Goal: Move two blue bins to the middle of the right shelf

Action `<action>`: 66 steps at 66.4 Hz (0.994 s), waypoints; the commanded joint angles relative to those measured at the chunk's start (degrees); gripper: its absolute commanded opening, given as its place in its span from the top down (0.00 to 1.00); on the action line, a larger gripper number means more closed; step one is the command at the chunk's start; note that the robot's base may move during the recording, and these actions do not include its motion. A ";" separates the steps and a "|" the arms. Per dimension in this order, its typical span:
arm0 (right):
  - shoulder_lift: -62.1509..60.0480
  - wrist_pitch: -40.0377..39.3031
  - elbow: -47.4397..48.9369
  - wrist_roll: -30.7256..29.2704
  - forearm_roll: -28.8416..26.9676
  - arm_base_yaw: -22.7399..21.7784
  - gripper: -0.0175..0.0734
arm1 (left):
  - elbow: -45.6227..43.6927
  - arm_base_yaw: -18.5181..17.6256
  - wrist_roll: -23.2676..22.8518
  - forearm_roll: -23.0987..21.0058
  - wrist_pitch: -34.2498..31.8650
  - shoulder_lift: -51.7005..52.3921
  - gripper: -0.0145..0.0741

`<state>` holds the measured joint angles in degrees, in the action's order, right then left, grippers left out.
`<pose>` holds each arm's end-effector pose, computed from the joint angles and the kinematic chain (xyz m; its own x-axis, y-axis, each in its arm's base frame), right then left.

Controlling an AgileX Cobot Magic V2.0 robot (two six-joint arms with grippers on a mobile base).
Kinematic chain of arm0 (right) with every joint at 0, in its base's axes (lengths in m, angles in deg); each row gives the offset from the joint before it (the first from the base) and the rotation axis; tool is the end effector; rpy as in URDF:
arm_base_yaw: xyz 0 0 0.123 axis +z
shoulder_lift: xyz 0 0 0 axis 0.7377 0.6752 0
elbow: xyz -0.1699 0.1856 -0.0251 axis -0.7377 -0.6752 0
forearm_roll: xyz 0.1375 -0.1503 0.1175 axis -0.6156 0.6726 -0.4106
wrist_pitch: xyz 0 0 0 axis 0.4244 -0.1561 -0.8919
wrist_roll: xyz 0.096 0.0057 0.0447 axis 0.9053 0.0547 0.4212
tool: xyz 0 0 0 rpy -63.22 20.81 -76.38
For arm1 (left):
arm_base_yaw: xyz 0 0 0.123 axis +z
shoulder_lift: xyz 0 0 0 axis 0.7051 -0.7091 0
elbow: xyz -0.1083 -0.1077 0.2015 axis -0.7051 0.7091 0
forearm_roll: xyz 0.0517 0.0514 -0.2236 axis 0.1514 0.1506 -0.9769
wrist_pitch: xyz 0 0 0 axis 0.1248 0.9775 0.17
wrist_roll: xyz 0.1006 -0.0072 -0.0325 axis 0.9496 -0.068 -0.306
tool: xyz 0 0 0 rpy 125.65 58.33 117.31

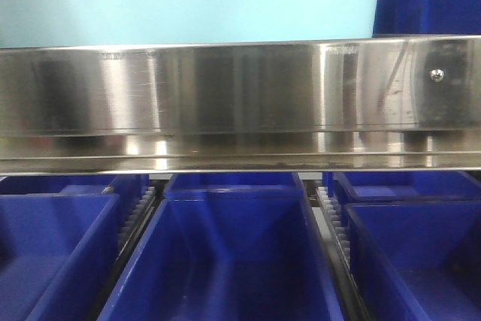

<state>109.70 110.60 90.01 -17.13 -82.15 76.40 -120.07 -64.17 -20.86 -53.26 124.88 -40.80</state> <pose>0.2993 0.1728 0.3187 -0.8790 -0.1293 -0.4590 -0.2487 0.9456 0.2099 0.2866 -0.1014 0.3146 -0.8331 0.2041 -0.5141 0.2663 0.9626 -0.0494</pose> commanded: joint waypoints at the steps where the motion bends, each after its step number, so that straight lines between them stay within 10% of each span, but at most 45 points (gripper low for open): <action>1: -0.84 -1.61 -0.22 0.09 0.80 0.17 0.58 | 0.18 0.11 -0.36 -2.94 -0.45 0.56 0.19; 18: -0.84 -2.03 -0.22 0.09 0.80 0.17 0.99 | 0.18 0.11 -0.36 -5.00 -0.11 0.46 0.66; 25: -0.84 -1.83 -0.22 0.09 0.80 0.21 0.97 | 0.18 0.11 -0.36 -5.26 -0.01 0.46 0.97; 66: -2.18 -5.88 1.84 0.09 1.17 0.21 0.98 | -7.77 0.11 -0.36 -7.05 -0.17 0.71 0.96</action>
<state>108.87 110.34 90.34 -18.10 -80.68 76.27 -124.46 -63.53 -21.73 -55.63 127.11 -41.00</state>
